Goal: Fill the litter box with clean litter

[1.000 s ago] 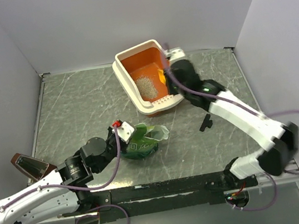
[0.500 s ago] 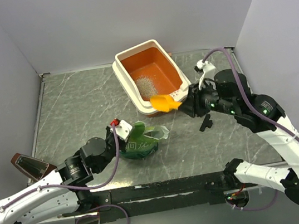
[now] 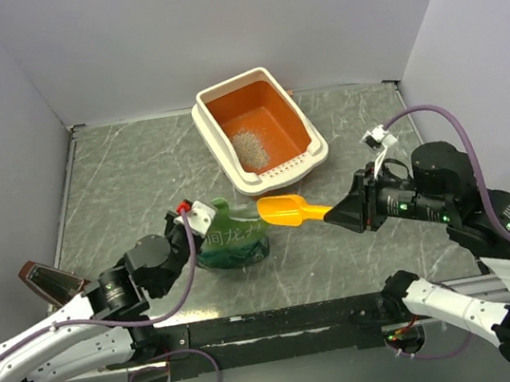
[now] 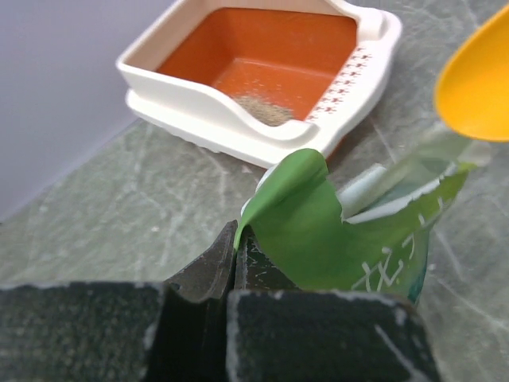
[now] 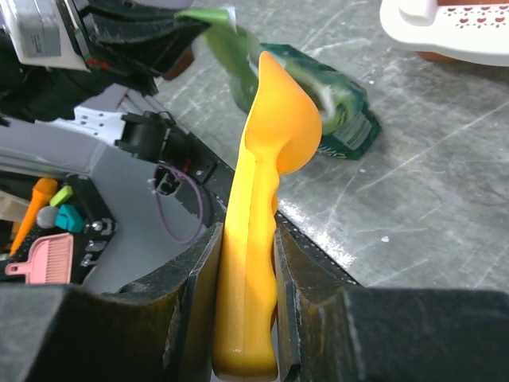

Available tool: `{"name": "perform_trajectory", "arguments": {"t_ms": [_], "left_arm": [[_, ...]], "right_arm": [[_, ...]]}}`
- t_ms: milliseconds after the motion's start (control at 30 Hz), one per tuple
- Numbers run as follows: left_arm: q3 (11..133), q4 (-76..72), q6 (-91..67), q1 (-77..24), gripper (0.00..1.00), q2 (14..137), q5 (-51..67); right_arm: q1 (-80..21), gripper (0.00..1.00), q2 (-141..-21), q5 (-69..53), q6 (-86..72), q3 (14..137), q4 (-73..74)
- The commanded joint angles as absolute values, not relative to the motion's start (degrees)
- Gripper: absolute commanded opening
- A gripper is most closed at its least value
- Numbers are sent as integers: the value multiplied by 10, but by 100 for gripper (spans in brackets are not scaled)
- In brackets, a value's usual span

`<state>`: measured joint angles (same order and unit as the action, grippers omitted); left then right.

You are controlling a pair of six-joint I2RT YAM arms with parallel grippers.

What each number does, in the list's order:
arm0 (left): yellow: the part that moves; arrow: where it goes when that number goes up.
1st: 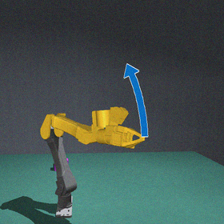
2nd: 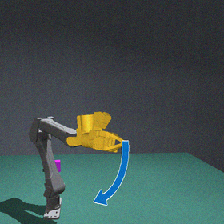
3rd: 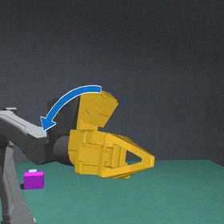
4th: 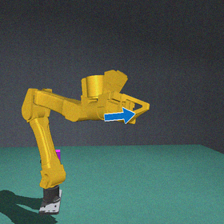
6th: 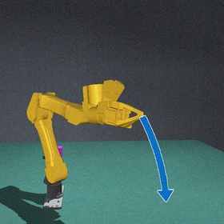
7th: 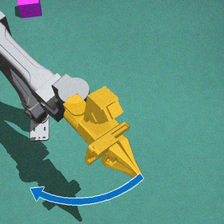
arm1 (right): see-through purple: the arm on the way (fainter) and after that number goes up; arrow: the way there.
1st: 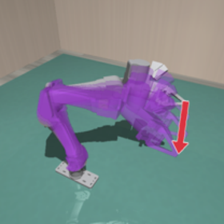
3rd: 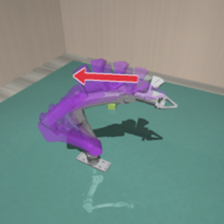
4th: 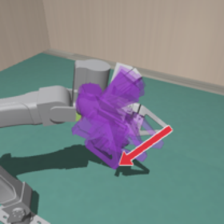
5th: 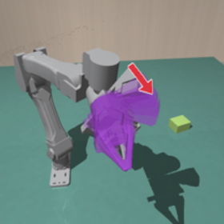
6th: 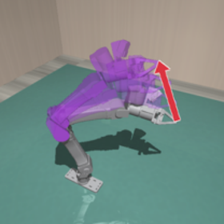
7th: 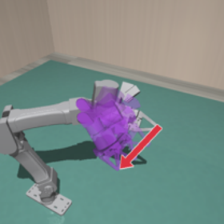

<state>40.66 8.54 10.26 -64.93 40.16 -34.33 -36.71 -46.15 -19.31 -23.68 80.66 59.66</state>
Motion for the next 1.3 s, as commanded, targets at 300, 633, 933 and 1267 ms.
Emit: {"name": "perform_trajectory", "arguments": {"t_ms": [300, 633, 933, 1267], "left_arm": [[620, 242, 242, -648, 1, 357, -412], [609, 302, 240, -648, 1, 309, -352], [656, 394, 236, -648, 1, 301, -227], [570, 349, 232, -648, 1, 286, -214]], "right_arm": [[-365, 0, -521, -252, -258, 862, 541], [-365, 0, -612, -319, -251, 871, 500], [-364, 0, -665, -343, -223, 923, 517], [-365, 0, -700, -349, -199, 949, 548]]}}
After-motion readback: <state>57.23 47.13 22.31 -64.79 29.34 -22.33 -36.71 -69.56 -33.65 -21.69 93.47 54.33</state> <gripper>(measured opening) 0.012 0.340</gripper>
